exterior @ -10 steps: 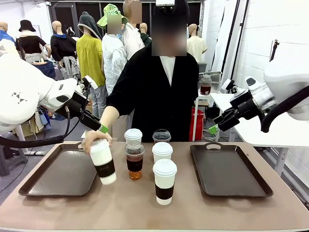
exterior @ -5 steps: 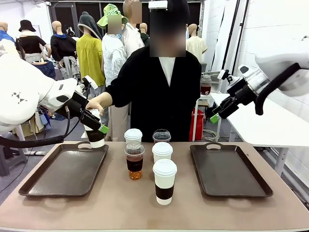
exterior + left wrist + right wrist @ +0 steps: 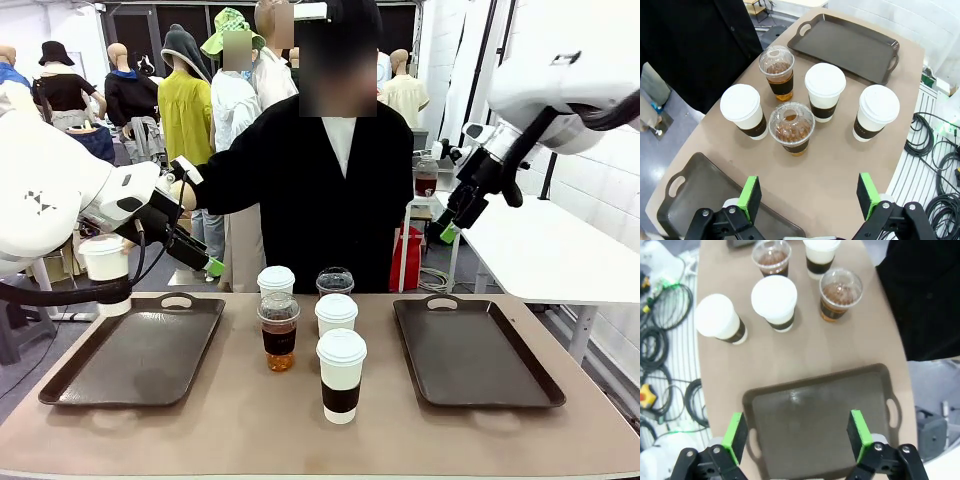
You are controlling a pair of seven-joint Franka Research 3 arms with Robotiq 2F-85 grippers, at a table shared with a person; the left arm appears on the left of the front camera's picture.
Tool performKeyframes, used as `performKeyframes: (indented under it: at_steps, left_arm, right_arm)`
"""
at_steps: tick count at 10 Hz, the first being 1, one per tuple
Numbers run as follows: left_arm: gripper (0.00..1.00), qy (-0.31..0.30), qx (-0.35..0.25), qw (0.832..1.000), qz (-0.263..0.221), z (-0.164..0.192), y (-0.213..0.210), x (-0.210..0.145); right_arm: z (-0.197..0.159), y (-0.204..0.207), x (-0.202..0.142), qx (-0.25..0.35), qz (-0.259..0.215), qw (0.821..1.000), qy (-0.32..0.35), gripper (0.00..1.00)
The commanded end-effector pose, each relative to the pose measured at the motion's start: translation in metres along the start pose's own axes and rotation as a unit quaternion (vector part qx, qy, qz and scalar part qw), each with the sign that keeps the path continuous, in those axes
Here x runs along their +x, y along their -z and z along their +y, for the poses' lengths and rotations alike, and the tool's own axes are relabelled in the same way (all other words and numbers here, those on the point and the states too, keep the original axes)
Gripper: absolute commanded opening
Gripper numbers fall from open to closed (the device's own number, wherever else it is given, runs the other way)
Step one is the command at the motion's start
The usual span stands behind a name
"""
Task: Distribute the coffee onto the tray.
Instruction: Pick up one iced Americano and place it on the right Handle tray.
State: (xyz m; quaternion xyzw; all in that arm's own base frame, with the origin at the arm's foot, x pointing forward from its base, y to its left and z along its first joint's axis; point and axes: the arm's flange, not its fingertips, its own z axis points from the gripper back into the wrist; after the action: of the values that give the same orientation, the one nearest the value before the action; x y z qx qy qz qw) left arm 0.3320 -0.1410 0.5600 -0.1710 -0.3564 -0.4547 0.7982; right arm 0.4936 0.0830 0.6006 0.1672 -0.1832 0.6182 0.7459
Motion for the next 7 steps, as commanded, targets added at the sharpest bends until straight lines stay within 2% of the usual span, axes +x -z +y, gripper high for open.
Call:
performKeyframes:
  at_steps: [1, 4, 7]
  left_arm:
    - [1.0, -0.002, -0.003, 1.0, -0.002, 0.001, 0.0, -0.001]
    - [1.0, -0.002, -0.003, 1.0, -0.002, 0.001, 0.0, -0.001]
    - [1.0, -0.002, -0.003, 1.0, -0.002, 0.001, 0.0, -0.001]
  right_arm:
    - [-0.024, -0.002, 0.001, 0.017, 0.031, 0.999, -0.034, 1.0]
    - [-0.05, 0.017, -0.009, 0.04, 0.042, 0.997, -0.049, 1.0]
    - [-0.058, 0.03, -0.015, 0.012, 0.066, 0.997, -0.044, 1.0]
